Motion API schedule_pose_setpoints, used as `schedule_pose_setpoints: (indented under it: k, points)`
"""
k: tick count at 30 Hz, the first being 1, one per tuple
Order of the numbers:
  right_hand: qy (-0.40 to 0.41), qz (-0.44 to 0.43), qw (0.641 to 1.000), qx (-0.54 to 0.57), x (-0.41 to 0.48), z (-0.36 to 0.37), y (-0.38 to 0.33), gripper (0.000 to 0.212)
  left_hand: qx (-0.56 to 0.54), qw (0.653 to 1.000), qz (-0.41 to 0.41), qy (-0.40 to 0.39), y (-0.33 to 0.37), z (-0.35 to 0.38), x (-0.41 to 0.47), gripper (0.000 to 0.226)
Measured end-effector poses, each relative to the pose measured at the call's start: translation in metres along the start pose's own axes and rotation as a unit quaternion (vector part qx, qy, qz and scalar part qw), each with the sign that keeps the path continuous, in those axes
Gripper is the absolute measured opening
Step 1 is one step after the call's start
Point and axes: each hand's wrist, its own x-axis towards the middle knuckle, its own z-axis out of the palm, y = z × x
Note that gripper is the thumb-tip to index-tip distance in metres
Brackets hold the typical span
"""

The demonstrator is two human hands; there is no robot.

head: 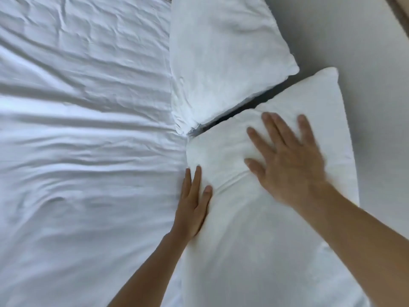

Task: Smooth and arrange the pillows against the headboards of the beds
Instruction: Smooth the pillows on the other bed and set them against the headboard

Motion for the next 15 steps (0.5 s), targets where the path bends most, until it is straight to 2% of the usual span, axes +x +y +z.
schedule_pose_setpoints:
  k: [2,5,6,8,10,11,12,15]
  points:
    - [-0.009,0.085,0.996,0.004,-0.004,-0.003,0.029,0.070,0.003,1.000,-0.003,-0.009,-0.009,0.004,-0.031,0.062]
    - [0.013,0.178,0.979,0.102,-0.016,-0.019,0.017,0.073,0.010,1.000,0.003,-0.007,-0.025,0.009,-0.079,0.063]
    - [0.034,0.170,0.978,0.117,-0.028,-0.027,0.001,0.074,0.019,1.000,0.001,-0.008,-0.030,0.012,-0.094,0.063]
    - [0.065,0.058,0.988,0.127,-0.064,-0.030,-0.046,0.073,0.039,0.999,0.001,-0.010,-0.039,0.019,-0.124,0.062]
    - [0.015,-0.070,0.991,0.114,-0.110,-0.017,-0.090,0.074,0.050,0.999,0.001,-0.012,-0.048,0.026,-0.148,0.062]
    - [-0.020,-0.106,0.990,0.087,-0.127,-0.006,-0.094,0.074,0.051,0.999,-0.001,-0.009,-0.051,0.029,-0.159,0.063]
    - [-0.040,-0.106,0.991,0.066,-0.135,0.006,-0.083,0.075,0.051,0.999,-0.002,-0.004,-0.053,0.032,-0.169,0.064]
    - [-0.009,0.023,0.998,0.054,-0.136,0.028,-0.009,0.075,0.051,0.999,-0.008,0.003,-0.056,0.039,-0.199,0.068]
